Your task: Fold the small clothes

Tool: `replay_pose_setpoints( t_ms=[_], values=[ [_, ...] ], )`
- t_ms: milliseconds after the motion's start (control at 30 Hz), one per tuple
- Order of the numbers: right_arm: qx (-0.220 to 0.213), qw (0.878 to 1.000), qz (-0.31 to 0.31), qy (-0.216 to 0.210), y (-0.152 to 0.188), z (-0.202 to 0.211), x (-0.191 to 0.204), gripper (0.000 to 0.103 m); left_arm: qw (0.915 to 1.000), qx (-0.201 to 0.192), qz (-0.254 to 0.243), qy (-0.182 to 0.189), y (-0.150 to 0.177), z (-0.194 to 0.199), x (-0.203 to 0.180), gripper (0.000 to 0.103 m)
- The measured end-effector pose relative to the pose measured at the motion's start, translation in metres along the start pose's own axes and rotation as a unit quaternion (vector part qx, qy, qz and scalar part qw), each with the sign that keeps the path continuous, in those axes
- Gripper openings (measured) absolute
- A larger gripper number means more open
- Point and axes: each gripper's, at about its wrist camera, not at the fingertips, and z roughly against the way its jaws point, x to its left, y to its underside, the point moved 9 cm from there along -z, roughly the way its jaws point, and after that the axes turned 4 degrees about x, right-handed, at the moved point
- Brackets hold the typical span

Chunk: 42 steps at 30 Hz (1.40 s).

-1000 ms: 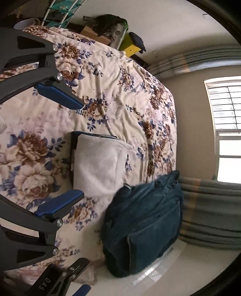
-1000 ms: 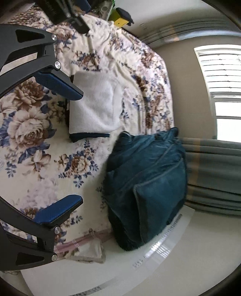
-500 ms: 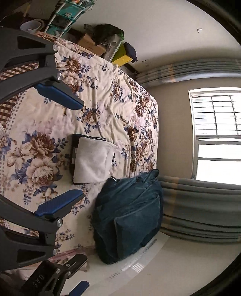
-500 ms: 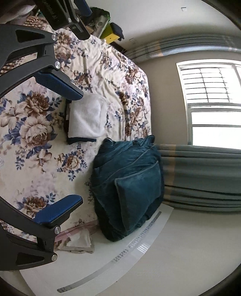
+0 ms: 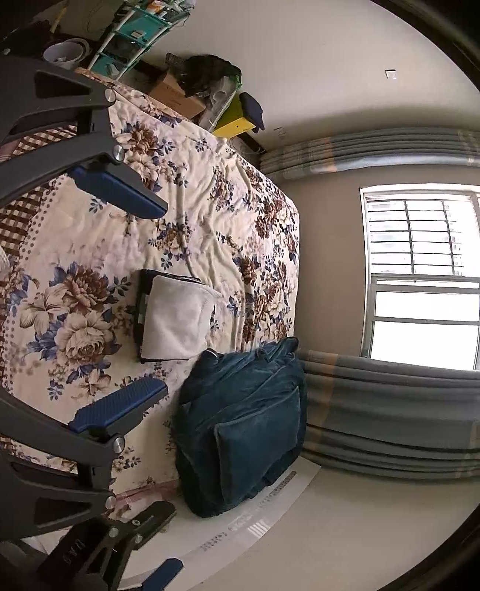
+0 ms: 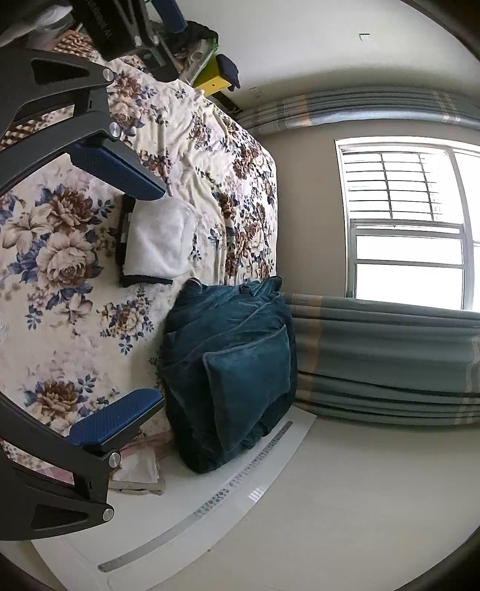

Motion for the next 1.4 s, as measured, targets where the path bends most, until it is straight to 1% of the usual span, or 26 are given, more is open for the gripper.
replay_pose_setpoints(
  t_ms=[67, 100, 133, 167, 367, 1067, 1400],
  values=[
    [0.001, 1.000, -0.001, -0.001, 0.000, 0.005, 0.000, 0.103, 1.0000, -0.005, 0.000, -0.003, -0.001, 0.004, 0.001, 0.088],
    [0.000, 1.000, -0.001, 0.000, 0.000, 0.007, -0.001, 0.103, 1.0000, -0.006, 0.000, -0.003, -0.001, 0.005, 0.001, 0.090],
    [0.001, 1.000, 0.000, 0.000, 0.000, 0.003, -0.001, 0.103, 1.0000, -0.008, 0.000, -0.004, -0.001, 0.006, 0.002, 0.099],
    [0.001, 1.000, 0.000, -0.001, 0.000, 0.003, -0.001, 0.103, 0.9999, -0.011, 0.001, -0.005, -0.002, 0.007, 0.002, 0.103],
    [0.001, 1.000, -0.004, -0.003, -0.002, 0.008, -0.004, 0.103, 0.9997, -0.023, 0.000, -0.006, -0.005, 0.016, 0.001, 0.103],
    [0.000, 1.000, -0.007, -0.004, -0.005, 0.008, -0.003, 0.103, 0.9998, -0.020, -0.002, 0.000, -0.002, 0.017, -0.002, 0.103],
    [0.001, 1.000, -0.009, -0.007, -0.006, 0.009, -0.001, 0.103, 0.9998, -0.021, -0.002, -0.003, -0.004, 0.016, -0.001, 0.103]
  ],
)
